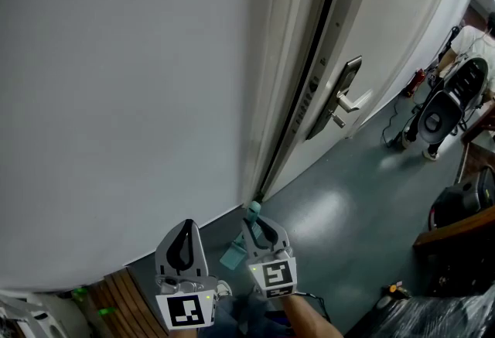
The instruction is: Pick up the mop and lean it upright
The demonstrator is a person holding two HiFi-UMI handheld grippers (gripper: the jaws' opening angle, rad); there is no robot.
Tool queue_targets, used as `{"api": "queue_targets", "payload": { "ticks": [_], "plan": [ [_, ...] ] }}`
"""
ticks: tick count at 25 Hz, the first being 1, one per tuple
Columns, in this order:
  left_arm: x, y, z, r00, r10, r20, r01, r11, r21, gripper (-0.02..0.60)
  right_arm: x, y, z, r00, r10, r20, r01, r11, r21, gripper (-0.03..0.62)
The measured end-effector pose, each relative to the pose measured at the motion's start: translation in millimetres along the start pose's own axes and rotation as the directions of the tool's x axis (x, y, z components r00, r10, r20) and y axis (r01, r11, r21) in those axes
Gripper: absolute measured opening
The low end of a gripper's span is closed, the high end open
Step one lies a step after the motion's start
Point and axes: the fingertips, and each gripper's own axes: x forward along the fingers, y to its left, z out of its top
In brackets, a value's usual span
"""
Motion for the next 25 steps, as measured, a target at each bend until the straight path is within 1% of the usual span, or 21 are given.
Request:
{"api": "queue_targets", "payload": {
  "ticks": [6,9,14,25],
  "plan": [
    [1.5,2.9,-0.9,1.000,0.005,0.000,-0.005,1.000,-0.002,0.012,9.5,-5.6,-0.8,1.000,-0.018,-0.004,0.018,1.000,0.012,0.095],
    [2.1,4.3,0.2,1.000,0.007,0.002,-0.007,1.000,-0.001,0.012,17.6,-8.2,2.7,1.000,-0.025,0.011,0.025,1.000,0.017,0.095],
    [2.1,5.8,0.7,1.000,0.008,0.003,-0.008,1.000,-0.001,0.012,31.7,-9.2,6.0,1.000,-0.025,-0.010,0.025,0.999,0.022,0.095],
    [4.6,13.4,-4.9,1.000,0.016,-0.011,-0.016,1.000,0.002,0.012,70.6,-15.8,12.1,0.999,-0.046,-0.014,0.046,0.999,0.024,0.095]
  ]
}}
